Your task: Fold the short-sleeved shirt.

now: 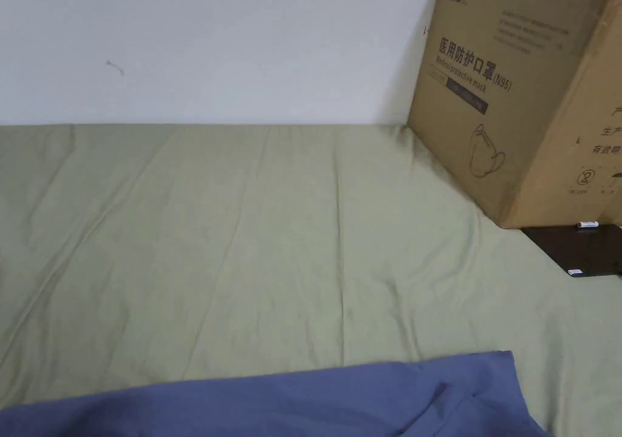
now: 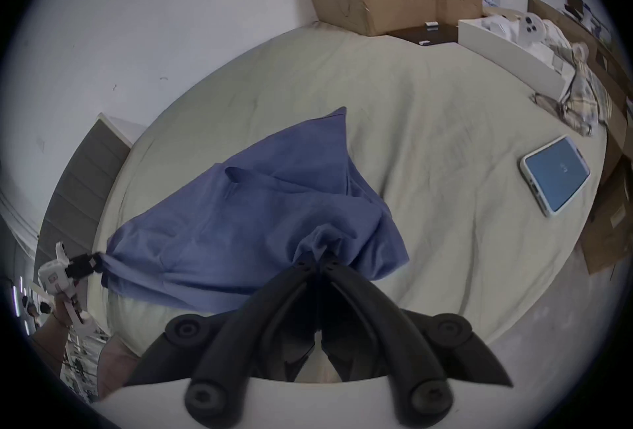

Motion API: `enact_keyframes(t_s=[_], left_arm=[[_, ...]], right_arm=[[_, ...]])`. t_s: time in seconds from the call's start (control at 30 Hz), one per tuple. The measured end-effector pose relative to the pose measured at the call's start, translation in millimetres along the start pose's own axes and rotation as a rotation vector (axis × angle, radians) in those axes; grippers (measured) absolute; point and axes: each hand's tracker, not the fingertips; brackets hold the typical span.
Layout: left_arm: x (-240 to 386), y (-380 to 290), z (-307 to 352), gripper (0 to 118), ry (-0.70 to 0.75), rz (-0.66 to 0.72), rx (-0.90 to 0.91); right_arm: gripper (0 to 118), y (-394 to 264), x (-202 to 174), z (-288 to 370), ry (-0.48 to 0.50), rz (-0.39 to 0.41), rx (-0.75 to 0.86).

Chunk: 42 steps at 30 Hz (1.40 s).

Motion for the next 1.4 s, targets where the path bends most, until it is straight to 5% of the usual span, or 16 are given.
enact_keyframes(t_s=[0.1, 0.17, 0.23, 0.33, 0.57, 0.6, 0.63, 0.7, 0.73, 1.0, 1.23, 1.27, 1.3, 1.33, 1.37, 1.4], left_arm=[[-0.7, -1.9, 1.2, 19, -0.004, 0.003, 0.008], [-2.0, 0.5, 7.4, 71, 0.039, -0.008, 0.010], [-1.3, 4.8, 19.8, 118, 0.061, -0.001, 0.021], [12.0, 21.7, 58.7, 116, 0.067, 0.040, 0.155], [122.4, 24.4, 145.9, 106, 0.312, -0.050, 0.752], [138.4, 18.4, 152.0, 93, 0.361, -0.057, 0.845], [151.0, 13.8, 155.8, 56, 0.395, -0.054, 0.908], [166.8, 1.9, 154.8, 0, 0.446, -0.040, 0.967], [173.2, -0.2, 154.2, 0, 0.479, -0.028, 0.966], [152.5, 3.6, 173.4, 0, 0.388, 0.029, 0.855], [-7.7, 29.6, 108.6, 0, -0.360, 0.534, 0.190], [-21.3, 24.8, 97.1, 9, -0.363, 0.551, 0.176], [-36.4, 22.3, 86.7, 38, -0.346, 0.563, 0.149], [-53.8, 18.2, 72.6, 93, -0.362, 0.598, 0.119], [-59.3, 11.9, 58.1, 118, -0.406, 0.639, 0.079], [-71.2, 3.4, 52.2, 116, -0.431, 0.685, 0.074]], right_arm=[[3, 9.4, -1.5, -11.0, 0.002, 0.034, 0.074], [36, 14.8, -5.6, -10.2, -0.012, 0.070, 0.090], [92, 18.3, -13.0, -1.5, -0.047, 0.102, 0.122], [112, 21.1, -33.9, 32.6, 0.011, 0.166, 0.298], [111, 0.5, -135.1, 110.8, -0.082, 0.412, 0.935], [108, -8.6, -149.5, 117.9, -0.052, 0.390, 1.015], [97, -15.3, -156.9, 124.4, -0.017, 0.360, 1.074], [32, -23.7, -174.1, 132.3, -0.016, 0.325, 1.127], [1, -25.0, -178.6, 133.8, 0.001, 0.337, 1.112], [1, -23.9, -184.4, 144.6, 0.097, 0.413, 1.000], [1, -23.6, -176.5, 145.0, 0.134, 0.387, 0.859], [1, -23.7, -177.9, 143.4, 0.134, 0.391, 0.855], [1, -24.2, -179.5, 141.0, 0.128, 0.397, 0.846], [1, -23.7, -181.5, 138.2, 0.122, 0.405, 0.833], [1, -22.5, -183.6, 135.6, 0.120, 0.412, 0.814], [1, -21.7, -185.8, 133.3, 0.118, 0.417, 0.804]])
